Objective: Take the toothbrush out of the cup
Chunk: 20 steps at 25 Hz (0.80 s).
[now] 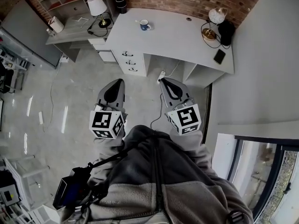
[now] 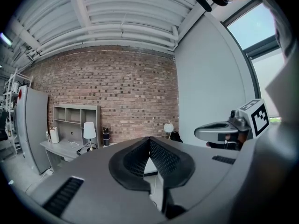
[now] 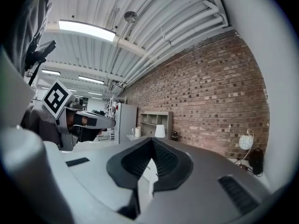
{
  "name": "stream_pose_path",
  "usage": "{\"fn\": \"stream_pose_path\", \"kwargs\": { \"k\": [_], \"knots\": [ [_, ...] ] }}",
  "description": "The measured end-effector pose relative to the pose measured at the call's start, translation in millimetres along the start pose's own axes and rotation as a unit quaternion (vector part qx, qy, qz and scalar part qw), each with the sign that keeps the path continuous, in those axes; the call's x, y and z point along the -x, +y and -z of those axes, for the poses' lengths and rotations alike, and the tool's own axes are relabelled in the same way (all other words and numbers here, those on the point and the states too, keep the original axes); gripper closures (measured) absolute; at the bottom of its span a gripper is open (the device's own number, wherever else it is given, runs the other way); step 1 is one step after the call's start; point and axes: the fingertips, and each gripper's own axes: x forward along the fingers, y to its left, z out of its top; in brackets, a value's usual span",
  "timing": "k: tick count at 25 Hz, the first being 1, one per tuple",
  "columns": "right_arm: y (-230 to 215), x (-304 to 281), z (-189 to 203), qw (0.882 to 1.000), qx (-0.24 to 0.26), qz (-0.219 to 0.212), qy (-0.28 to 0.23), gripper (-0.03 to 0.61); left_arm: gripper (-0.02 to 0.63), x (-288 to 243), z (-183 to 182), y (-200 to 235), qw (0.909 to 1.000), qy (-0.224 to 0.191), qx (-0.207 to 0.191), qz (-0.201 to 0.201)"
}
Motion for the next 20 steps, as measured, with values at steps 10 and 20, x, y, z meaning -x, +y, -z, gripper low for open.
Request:
{"fn": "stream_pose_path", "kwargs": {
  "k": [10,20],
  "knots": [
    [-7,28,39,0.999,-0.012,-0.032,0.005,0.577,0.609,-10,30,-45,0.9999,0.012,-0.001,-0.008],
    [-45,18,65,0.999,-0.047,-0.021,0.004,0.577,0.609,-45,45,-51,0.9993,0.036,-0.004,-0.002]
  ]
}}
